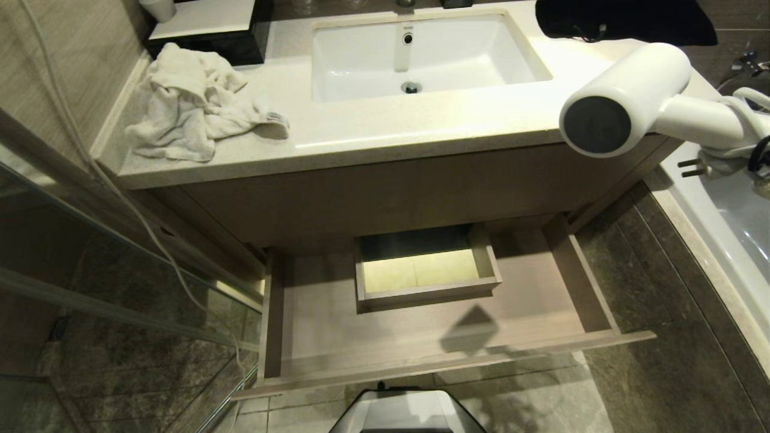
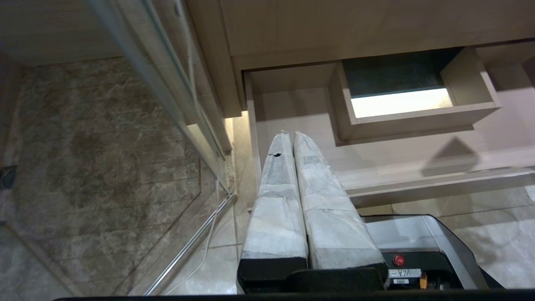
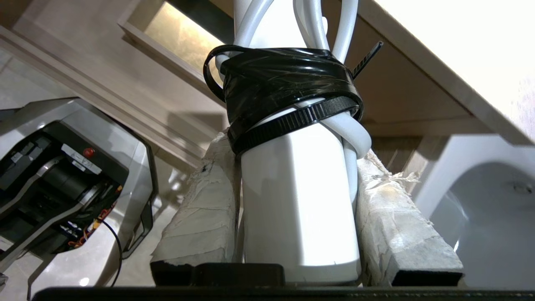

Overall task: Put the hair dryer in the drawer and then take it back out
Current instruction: Put it into the drawer

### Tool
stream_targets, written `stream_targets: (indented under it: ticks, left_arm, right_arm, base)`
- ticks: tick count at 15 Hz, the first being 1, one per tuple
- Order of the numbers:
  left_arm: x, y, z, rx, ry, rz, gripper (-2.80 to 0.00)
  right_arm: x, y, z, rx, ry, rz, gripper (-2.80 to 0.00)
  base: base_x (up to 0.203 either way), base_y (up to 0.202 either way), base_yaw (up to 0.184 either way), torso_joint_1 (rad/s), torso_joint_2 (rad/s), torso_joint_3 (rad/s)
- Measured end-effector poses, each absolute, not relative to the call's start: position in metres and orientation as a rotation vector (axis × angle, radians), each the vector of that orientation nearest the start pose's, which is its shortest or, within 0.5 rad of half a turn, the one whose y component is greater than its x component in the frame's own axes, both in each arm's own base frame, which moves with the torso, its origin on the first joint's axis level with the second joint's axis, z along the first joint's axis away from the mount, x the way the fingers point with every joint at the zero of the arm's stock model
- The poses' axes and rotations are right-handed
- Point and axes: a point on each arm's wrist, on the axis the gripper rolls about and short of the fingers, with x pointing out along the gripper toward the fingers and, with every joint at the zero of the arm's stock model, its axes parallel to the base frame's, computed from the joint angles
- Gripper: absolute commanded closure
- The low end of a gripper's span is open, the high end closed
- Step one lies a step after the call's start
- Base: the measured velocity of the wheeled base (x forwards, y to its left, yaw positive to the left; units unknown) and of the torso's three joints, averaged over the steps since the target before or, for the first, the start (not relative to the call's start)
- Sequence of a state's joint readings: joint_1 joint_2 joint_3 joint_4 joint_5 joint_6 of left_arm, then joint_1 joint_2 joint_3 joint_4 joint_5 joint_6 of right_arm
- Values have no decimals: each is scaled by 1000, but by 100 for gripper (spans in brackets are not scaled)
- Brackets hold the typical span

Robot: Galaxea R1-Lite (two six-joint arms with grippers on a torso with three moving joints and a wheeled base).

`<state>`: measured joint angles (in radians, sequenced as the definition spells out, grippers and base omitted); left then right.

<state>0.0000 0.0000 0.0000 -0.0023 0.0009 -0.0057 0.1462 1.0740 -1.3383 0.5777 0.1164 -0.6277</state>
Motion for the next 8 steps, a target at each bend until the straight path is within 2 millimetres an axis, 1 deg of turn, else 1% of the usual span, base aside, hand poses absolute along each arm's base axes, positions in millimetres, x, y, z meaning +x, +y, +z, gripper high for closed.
stream_targets:
  ticks: [8]
  left_arm:
    - [-23, 0, 76, -6, -4, 1, 0]
  right_arm:
    - [101, 17, 350, -608, 231, 346, 0]
  base:
    - [0, 0, 0, 0, 0, 0]
